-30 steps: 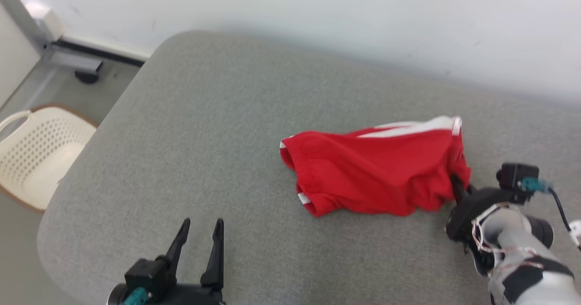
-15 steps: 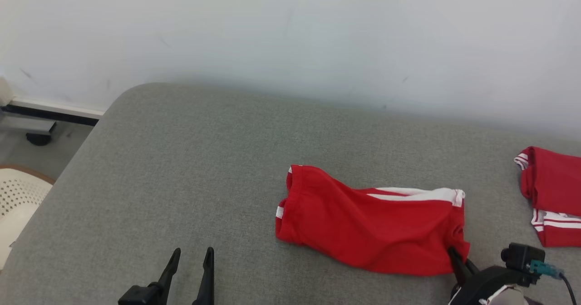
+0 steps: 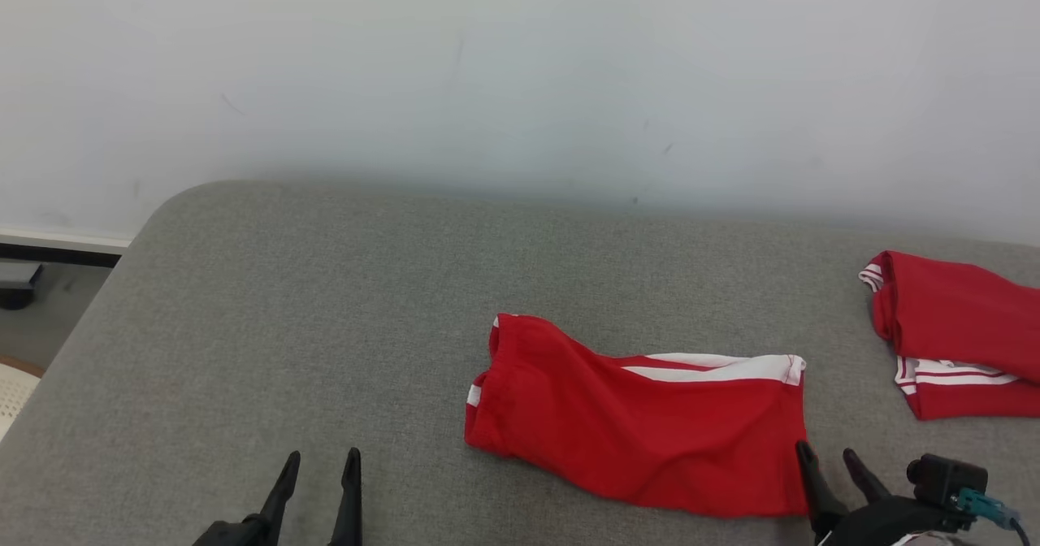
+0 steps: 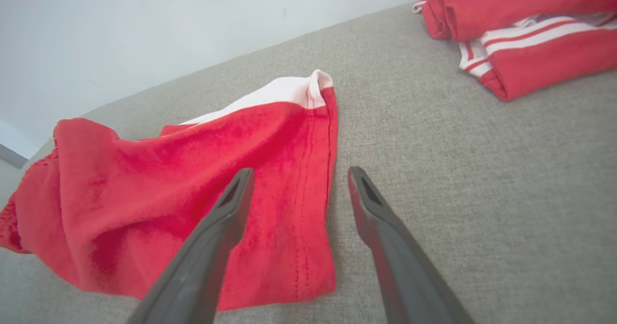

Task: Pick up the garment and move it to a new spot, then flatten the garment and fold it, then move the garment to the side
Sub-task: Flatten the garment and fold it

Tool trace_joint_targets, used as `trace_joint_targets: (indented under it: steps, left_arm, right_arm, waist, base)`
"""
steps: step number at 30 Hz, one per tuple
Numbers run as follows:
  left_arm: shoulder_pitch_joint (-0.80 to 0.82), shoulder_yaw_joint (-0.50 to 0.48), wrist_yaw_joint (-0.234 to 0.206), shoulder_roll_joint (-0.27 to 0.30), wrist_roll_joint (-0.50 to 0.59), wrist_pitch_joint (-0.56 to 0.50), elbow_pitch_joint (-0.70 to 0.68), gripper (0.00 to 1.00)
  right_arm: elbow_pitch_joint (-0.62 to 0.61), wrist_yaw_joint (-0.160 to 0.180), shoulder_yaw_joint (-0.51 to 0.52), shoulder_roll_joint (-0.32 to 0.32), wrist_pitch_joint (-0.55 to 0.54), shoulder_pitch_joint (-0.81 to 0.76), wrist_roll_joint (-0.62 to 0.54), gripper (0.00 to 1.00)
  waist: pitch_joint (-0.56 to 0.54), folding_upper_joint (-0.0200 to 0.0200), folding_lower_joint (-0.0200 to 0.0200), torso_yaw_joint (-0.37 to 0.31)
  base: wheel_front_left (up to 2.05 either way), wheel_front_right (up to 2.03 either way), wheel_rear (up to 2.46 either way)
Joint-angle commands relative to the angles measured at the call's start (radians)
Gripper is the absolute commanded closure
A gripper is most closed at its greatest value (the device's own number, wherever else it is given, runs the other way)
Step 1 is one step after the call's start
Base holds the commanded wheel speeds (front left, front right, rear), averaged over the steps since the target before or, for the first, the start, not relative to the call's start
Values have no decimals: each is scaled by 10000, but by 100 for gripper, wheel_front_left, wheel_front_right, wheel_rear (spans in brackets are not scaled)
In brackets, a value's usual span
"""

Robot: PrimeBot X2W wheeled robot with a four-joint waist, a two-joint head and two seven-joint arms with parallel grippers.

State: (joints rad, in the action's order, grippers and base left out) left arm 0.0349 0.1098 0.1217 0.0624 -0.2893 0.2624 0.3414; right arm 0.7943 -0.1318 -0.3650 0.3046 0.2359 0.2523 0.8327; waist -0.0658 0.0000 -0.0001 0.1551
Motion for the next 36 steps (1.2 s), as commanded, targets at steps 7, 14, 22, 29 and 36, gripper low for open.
trace_joint_targets:
  steps: [7, 14, 22, 29, 36]
  left_arm:
    - [-369, -329, -169, 216, 620, 21, -669, 0]
    - [-594, -368, -375, 466, 1375, 21, -1107, 0]
    - [-986, -791, -513, 503, 1666, 21, -1290, 0]
    - [-1346, -977, -721, 380, 1913, 21, -1496, 0]
    - [-1333, -1114, -627, 194, 1789, 21, -1614, 0]
  right_arm:
    - [-2004, 19, 1844, 41, 291, -585, -2403, 0]
    - [-4529, 19, 3711, -935, 281, -2084, -4540, 0]
    - [-6125, 19, 4750, -1936, 283, -3373, -5603, 0]
    - [-6371, 19, 4534, -2253, 284, -3830, -6199, 0]
    - [-5373, 19, 4317, -2415, 282, -3431, -6149, 0]
  waist:
    - [11, 0, 1, -385]
    - [22, 0, 1, -571]
    - [-70, 0, 1, -735]
    - [-96, 0, 1, -848]
    - [-25, 0, 1, -849]
  base:
    - [0, 0, 0]
    - [0, 0, 0]
    - [0, 0, 0]
    - [0, 0, 0]
    - [0, 0, 0]
